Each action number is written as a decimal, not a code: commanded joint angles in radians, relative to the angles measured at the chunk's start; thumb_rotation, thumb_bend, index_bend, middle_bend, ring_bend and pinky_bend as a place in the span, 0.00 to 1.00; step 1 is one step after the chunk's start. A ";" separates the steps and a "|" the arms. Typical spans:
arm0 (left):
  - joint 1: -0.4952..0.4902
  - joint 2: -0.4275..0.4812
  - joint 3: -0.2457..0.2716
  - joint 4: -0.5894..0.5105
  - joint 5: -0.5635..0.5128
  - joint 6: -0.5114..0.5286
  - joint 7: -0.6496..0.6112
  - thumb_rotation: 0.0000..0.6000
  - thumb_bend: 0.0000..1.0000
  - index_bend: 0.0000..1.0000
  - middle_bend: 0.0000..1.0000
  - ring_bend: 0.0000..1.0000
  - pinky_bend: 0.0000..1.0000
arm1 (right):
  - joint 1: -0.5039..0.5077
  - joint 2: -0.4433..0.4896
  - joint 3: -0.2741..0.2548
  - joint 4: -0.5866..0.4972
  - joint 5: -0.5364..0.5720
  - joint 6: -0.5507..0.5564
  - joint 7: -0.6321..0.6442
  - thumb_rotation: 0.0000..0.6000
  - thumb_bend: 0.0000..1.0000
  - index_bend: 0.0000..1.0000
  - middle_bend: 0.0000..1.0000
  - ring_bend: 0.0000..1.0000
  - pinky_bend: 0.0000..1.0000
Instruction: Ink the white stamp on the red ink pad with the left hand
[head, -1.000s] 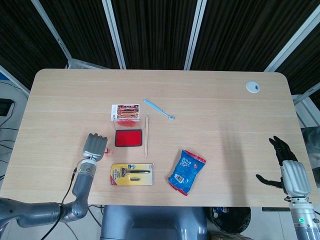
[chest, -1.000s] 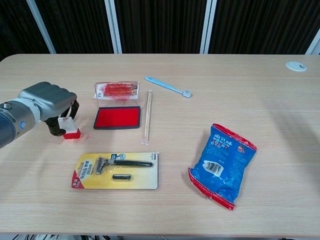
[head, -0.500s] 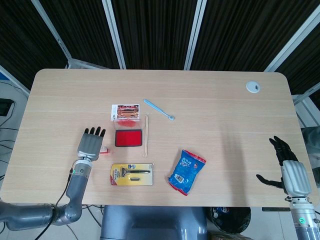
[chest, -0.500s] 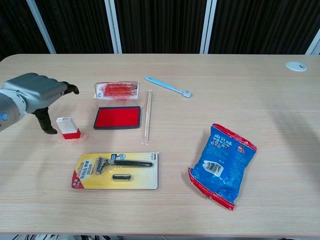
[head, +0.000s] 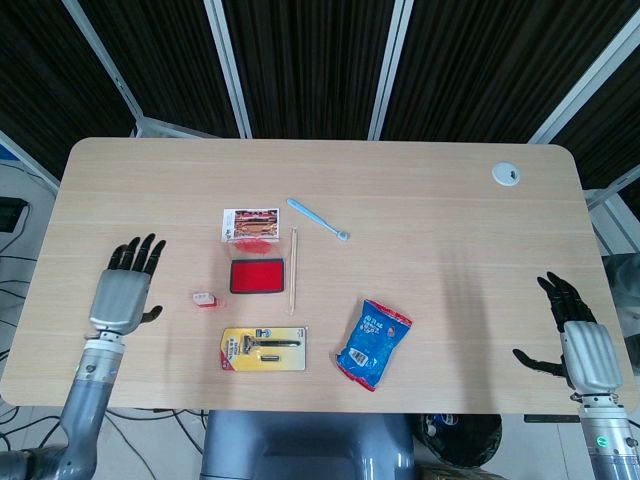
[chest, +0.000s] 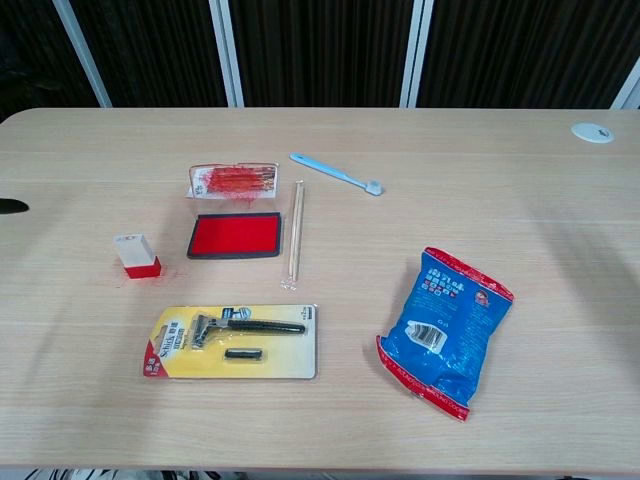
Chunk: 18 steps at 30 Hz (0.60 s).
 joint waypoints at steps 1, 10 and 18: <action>0.109 0.070 0.059 -0.005 0.113 0.112 -0.139 1.00 0.08 0.00 0.00 0.00 0.07 | 0.000 -0.003 0.000 0.000 0.000 0.002 -0.008 1.00 0.10 0.00 0.00 0.00 0.18; 0.254 0.088 0.100 0.123 0.248 0.219 -0.329 1.00 0.08 0.00 0.00 0.00 0.04 | -0.003 -0.011 -0.001 0.003 -0.009 0.014 -0.035 1.00 0.10 0.00 0.00 0.00 0.18; 0.282 0.102 0.048 0.117 0.228 0.171 -0.373 1.00 0.08 0.00 0.00 0.00 0.04 | -0.003 -0.011 -0.001 0.002 -0.007 0.014 -0.034 1.00 0.10 0.00 0.00 0.00 0.18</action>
